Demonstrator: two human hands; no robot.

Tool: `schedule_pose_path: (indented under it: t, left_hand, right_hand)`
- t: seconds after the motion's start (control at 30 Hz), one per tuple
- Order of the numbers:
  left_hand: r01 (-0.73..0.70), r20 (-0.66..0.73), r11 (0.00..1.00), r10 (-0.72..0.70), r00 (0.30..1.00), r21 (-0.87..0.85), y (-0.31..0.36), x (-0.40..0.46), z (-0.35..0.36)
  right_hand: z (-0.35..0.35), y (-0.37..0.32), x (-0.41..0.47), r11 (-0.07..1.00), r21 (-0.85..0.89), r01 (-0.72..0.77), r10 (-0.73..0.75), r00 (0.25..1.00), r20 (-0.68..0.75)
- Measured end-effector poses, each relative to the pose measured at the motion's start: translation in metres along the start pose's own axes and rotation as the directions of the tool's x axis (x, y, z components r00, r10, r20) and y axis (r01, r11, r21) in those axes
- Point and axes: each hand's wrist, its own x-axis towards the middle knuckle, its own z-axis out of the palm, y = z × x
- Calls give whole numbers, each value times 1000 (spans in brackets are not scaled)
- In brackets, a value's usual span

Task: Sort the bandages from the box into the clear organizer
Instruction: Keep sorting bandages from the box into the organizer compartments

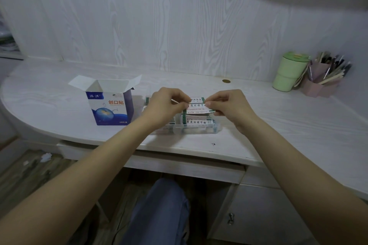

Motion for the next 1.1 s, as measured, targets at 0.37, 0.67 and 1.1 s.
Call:
schedule_pose_path:
  t: [0.37, 0.67, 1.1]
  left_hand:
    - [-33, 118, 941, -7, 993, 337, -1, 6, 10]
    - [-74, 114, 854, 18, 993, 516, 0, 10, 11]
    - [-35, 154, 829, -62, 986, 559, 6, 9, 12]
  right_hand:
    - [14, 14, 5, 815, -536, 222, -192, 975, 112]
    - [12, 11, 2, 705, -670, 233, -177, 972, 153]
    - [13, 8, 3, 735, -657, 171, -77, 983, 169]
